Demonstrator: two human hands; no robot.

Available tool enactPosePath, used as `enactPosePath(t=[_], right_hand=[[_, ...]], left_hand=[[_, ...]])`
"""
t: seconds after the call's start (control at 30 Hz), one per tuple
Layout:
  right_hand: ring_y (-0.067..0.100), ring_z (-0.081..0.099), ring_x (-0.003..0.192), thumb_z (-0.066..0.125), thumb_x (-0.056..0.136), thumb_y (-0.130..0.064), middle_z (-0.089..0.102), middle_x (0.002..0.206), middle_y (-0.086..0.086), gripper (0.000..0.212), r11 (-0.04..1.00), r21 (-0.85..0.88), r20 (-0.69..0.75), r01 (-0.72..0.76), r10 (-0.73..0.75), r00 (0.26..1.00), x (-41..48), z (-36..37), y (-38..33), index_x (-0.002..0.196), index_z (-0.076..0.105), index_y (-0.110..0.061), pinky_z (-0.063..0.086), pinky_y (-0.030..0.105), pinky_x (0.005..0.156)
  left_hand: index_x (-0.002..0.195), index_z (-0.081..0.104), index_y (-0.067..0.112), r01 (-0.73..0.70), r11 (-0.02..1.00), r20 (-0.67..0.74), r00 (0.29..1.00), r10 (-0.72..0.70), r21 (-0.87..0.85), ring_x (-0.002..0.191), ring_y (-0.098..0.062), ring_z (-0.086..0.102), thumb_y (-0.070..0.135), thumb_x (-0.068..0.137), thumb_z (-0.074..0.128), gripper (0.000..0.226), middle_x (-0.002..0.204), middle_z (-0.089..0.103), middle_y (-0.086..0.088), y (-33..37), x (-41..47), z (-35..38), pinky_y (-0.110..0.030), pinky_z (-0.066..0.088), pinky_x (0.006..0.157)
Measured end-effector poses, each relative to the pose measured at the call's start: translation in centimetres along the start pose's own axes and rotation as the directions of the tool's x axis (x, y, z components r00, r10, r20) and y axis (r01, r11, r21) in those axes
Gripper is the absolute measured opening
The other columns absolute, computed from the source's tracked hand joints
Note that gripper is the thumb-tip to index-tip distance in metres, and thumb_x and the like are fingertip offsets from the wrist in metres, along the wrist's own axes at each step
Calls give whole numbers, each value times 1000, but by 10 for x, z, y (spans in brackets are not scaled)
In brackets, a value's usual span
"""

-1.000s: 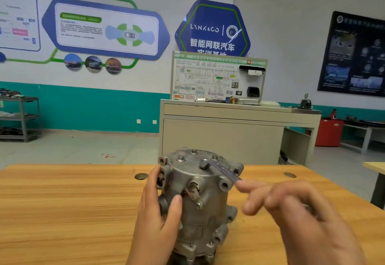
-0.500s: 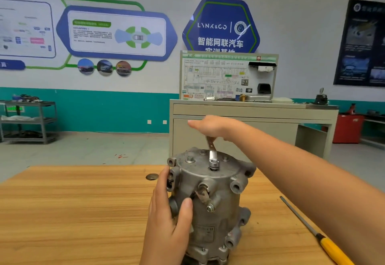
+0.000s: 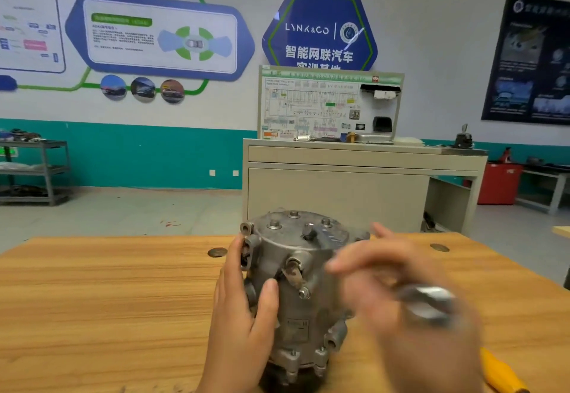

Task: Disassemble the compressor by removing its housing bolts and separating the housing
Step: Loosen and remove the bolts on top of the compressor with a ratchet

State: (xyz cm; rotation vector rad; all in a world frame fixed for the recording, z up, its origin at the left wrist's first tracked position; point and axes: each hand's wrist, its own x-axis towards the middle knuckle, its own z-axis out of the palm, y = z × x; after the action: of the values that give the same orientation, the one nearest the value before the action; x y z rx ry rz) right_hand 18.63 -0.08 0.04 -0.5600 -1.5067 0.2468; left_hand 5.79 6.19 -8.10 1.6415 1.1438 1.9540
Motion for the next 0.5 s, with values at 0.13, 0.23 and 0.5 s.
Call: enactPosePath(t=[0.13,0.23,0.5], right_hand=[[12,65,57,49,94,-23,55,48,-4,10,798,473,-308,-374,548,778,46,-38,50,94,59,-19,47,30,69],[14,65,73,55,92,-26,66,80,-1,18,673,192,-148,-714,739,657,91,-26,103,102,55,-11,47,34,79],[14,54,65,56,92,-27,55,89,8,32,568,-819,433,-79,703,564,169,80,104,110,50,-2,47,19,49]], left_hand=[[112,11,80,28,992,45,998,-34,122,131,3,31,61,72,40,53,136,27,34,1,-2,-10,-30,28,110],[112,11,79,52,988,46,997,-59,147,132,2,29,62,72,40,52,139,28,29,2,-2,-7,-36,28,112],[109,10,85,23,991,47,998,-29,133,130,6,30,65,66,38,54,135,26,38,5,-2,-9,-33,30,111]])
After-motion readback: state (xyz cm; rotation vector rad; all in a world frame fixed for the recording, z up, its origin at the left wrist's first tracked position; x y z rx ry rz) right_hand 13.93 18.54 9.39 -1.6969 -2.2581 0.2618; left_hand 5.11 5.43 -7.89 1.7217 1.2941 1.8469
